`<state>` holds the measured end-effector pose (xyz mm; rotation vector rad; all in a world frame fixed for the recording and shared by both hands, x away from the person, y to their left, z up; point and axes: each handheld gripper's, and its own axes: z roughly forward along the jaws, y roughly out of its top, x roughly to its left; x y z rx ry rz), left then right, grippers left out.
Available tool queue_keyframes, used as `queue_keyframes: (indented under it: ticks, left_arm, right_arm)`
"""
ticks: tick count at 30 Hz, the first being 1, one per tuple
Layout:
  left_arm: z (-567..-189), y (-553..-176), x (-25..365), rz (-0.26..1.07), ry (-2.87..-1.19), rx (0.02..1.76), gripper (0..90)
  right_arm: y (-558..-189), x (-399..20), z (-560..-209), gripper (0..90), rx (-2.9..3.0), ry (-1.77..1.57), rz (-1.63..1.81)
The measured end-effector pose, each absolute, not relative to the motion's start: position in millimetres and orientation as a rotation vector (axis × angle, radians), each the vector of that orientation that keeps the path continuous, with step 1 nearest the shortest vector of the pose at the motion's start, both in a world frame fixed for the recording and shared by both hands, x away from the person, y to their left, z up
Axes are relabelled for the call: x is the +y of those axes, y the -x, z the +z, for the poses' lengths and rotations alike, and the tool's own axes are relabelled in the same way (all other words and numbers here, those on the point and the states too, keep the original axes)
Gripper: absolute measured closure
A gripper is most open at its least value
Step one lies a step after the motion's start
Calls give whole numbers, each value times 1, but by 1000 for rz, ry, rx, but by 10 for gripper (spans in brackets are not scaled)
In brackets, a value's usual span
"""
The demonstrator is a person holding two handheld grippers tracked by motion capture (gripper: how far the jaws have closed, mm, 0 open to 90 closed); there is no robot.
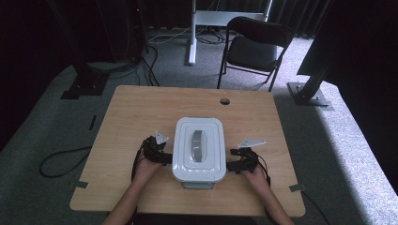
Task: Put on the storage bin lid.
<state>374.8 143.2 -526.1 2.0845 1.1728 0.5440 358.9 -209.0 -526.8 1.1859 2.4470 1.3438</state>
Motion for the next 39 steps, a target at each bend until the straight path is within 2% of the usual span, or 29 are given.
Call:
queue_keyframes:
  ticks: [4,6,23,39]
  left_arm:
    - [-530,-375,147,533,-2066,1175,7]
    - [-531,-375,148,542,-2085,1172,7]
    - [-530,-365,170,528,-2046,1171,7]
    - [-531,-355,183,558,-2041,1203,7]
  right_arm:
    - [-358,-208,-529,173,2438,-1237,1363]
    - [-357,-207,-528,135,2436,-1210,1351]
    - [-356,-238,-530,133,2277,-1274,1304]
    - [-350,-248,-532,132,2258,-1302,1291]
